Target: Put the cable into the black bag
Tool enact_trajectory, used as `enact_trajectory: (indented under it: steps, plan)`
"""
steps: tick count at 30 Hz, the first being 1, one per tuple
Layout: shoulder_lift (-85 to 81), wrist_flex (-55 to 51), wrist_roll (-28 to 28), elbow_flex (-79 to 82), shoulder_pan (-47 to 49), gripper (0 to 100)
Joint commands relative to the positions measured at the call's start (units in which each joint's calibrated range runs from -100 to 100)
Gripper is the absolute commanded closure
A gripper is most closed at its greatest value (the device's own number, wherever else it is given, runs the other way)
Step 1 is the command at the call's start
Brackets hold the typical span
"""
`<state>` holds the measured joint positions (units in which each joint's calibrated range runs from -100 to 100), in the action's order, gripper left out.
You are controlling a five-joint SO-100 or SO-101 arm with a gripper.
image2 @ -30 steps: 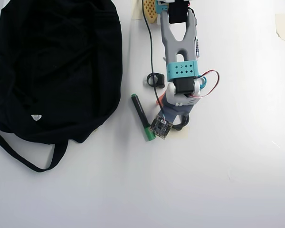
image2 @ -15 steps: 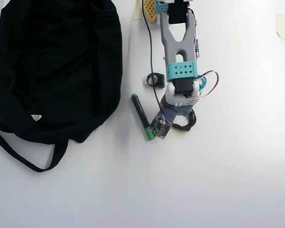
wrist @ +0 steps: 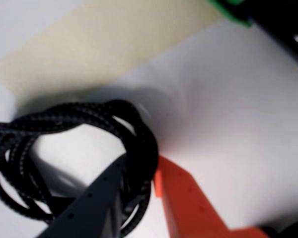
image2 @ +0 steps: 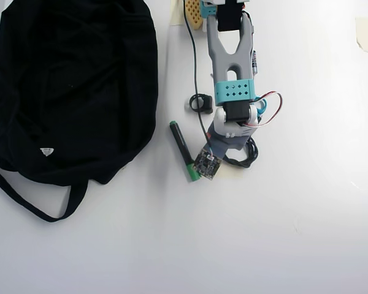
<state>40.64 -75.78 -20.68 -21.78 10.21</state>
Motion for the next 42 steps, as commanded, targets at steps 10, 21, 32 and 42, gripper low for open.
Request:
enact_trajectory:
  steps: [10,21,32,42]
  plan:
    - [-6.4,-6.3,2.3,-8.2,0.6,98]
    - [-11.1,-17.7,7.3,-14.2,0.3,98]
    - [-16.3,-23.2,13.5,-14.3,-0.6,98]
    - [-27.2,-23.4,15.6,-6.3,-1.6,98]
